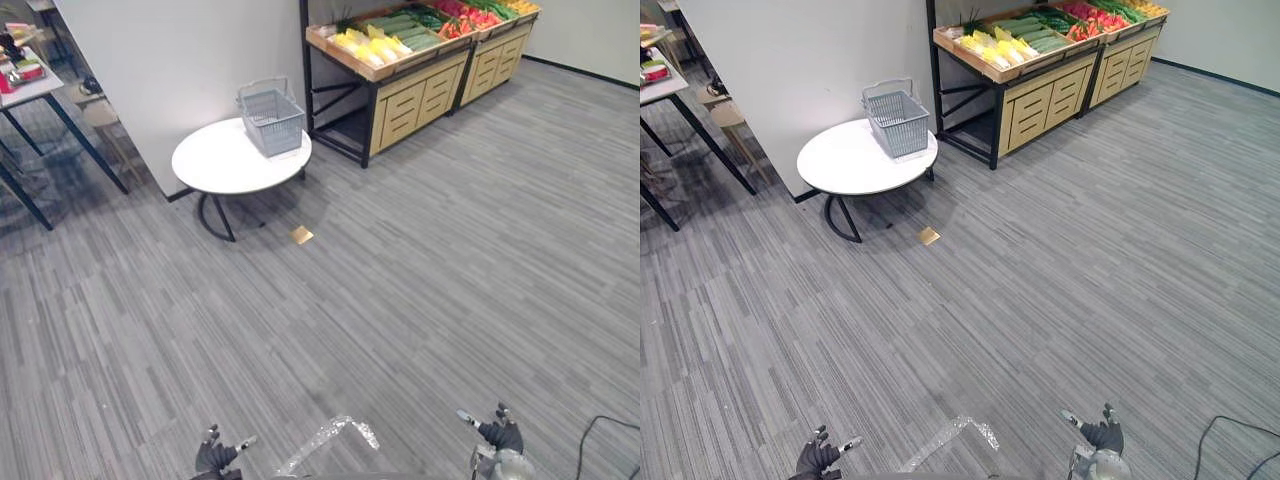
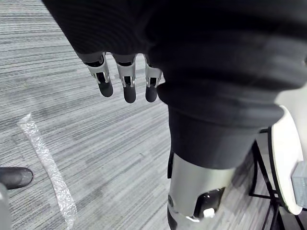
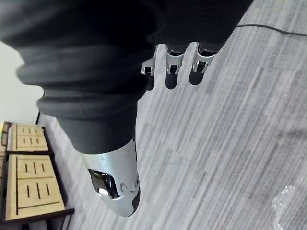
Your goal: Pick vegetable in the basket
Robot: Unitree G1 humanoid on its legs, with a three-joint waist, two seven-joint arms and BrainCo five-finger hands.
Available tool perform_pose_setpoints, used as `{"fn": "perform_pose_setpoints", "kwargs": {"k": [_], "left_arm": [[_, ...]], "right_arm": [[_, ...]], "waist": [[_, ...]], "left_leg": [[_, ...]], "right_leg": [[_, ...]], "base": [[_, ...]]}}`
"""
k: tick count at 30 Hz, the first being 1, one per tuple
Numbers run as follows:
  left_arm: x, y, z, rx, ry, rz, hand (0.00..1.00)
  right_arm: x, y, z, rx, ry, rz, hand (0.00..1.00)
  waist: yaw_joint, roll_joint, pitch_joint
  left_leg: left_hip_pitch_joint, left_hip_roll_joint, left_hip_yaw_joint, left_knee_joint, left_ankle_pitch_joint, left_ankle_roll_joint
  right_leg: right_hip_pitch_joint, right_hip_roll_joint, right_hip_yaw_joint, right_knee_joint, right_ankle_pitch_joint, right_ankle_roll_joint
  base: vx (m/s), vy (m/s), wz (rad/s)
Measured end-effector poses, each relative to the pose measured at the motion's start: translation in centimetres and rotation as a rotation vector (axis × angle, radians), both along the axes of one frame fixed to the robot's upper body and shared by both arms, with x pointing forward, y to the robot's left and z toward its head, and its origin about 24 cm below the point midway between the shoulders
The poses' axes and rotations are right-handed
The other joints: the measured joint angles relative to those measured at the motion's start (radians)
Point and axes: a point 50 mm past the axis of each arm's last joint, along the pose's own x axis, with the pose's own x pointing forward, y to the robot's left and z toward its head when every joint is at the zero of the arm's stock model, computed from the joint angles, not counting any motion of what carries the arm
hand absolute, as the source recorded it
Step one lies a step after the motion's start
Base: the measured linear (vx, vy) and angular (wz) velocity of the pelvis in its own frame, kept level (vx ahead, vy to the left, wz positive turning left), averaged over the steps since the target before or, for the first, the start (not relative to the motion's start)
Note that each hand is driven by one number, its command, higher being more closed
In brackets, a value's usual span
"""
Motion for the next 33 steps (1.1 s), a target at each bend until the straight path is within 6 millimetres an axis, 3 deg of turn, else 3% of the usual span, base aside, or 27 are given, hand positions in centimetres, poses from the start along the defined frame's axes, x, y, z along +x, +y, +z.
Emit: {"fn": "perform_pose_setpoints", "kwargs": {"k": [12, 16, 22, 25, 27, 28, 29, 30, 31, 33], "left_arm": [[1.6, -0.1, 1.1, 0.061, -0.050, -0.161, 0.00], [2.3, -0.1, 1.6, 0.068, -0.082, -0.169, 0.00], [3.1, 0.1, 2.4, 0.083, -0.128, -0.169, 0.00], [3.7, 0.1, 2.9, 0.087, -0.163, -0.170, 0.00], [4.3, 0.1, 3.4, 0.096, -0.198, -0.175, 0.00], [4.3, 0.2, 3.5, 0.097, -0.199, -0.176, 0.00], [4.3, 0.1, 3.5, 0.097, -0.200, -0.180, 0.00], [4.3, 0.1, 3.5, 0.099, -0.200, -0.181, 0.00], [4.5, 0.3, 3.6, 0.107, -0.204, -0.184, 0.00], [4.5, 0.4, 3.6, 0.118, -0.201, -0.173, 0.00]], "right_arm": [[2.2, -0.7, 2.0, -0.157, -0.030, 0.216, 0.00], [2.3, -0.6, 2.1, -0.175, -0.025, 0.234, 0.00], [4.3, -0.1, 2.9, -0.208, -0.063, 0.277, 0.00], [5.1, -0.1, 3.3, -0.218, -0.084, 0.288, 0.00], [5.4, 0.3, 3.7, -0.221, -0.098, 0.302, 0.00], [5.3, 0.4, 3.6, -0.219, -0.092, 0.308, 0.00], [4.9, 0.6, 3.6, -0.223, -0.090, 0.317, 0.00], [4.8, 0.7, 3.7, -0.227, -0.093, 0.324, 0.00], [4.7, 1.0, 3.9, -0.230, -0.104, 0.336, 0.00], [5.0, 1.2, 4.4, -0.246, -0.130, 0.348, 0.00]], "waist": [[-0.050, 0.013, 0.010], [-0.049, 0.015, 0.011], [-0.041, 0.028, 0.018], [-0.031, 0.042, 0.025], [-0.040, 0.048, 0.038], [-0.046, 0.046, 0.041], [-0.053, 0.047, 0.046], [-0.055, 0.048, 0.051], [-0.054, 0.033, 0.059], [-0.052, 0.033, 0.063]], "left_leg": [[-0.042, 0.004, -0.011, 0.039, -0.040, 0.003], [-0.063, 0.007, -0.005, 0.059, -0.058, 0.005], [-0.145, 0.037, 0.040, 0.190, -0.152, 0.011], [-0.151, 0.037, 0.052, 0.236, -0.199, 0.030], [-0.129, 0.024, 0.050, 0.261, -0.227, 0.044], [-0.118, 0.017, 0.042, 0.264, -0.230, 0.048], [-0.089, 0.008, 0.012, 0.267, -0.249, 0.065], [-0.070, 0.004, -0.004, 0.267, -0.268, 0.067], [-0.040, -0.012, -0.022, 0.267, -0.291, 0.075], [-0.013, -0.021, -0.056, 0.265, -0.317, 0.083]], "right_leg": [[-0.023, 0.002, 0.004, -0.018, -0.002, 0.002], [-0.034, 0.002, 0.008, -0.018, -0.003, 0.005], [-0.090, 0.018, 0.079, -0.004, -0.013, 0.020], [-0.145, 0.019, 0.111, 0.132, -0.079, 0.051], [-0.234, 0.013, 0.098, 0.379, -0.141, 0.100], [-0.253, 0.005, 0.084, 0.447, -0.146, 0.106], [-0.304, -0.006, 0.045, 0.606, -0.137, 0.099], [-0.326, -0.013, 0.024, 0.670, -0.153, 0.096], [-0.358, -0.025, -0.003, 0.747, -0.197, 0.077], [-0.425, -0.028, -0.043, 0.751, -0.247, 0.053]], "base": [[0.01, 0.002, -0.03], [0.04, 0.021, -0.05], [0.09, 0.047, -0.34], [0.14, 0.090, -0.39], [0.12, 0.126, 0.00], [0.15, 0.122, 0.31], [0.14, 0.084, 0.41], [0.20, 0.092, 0.50], [0.20, 0.072, 0.46], [0.23, 0.047, 0.51]]}}
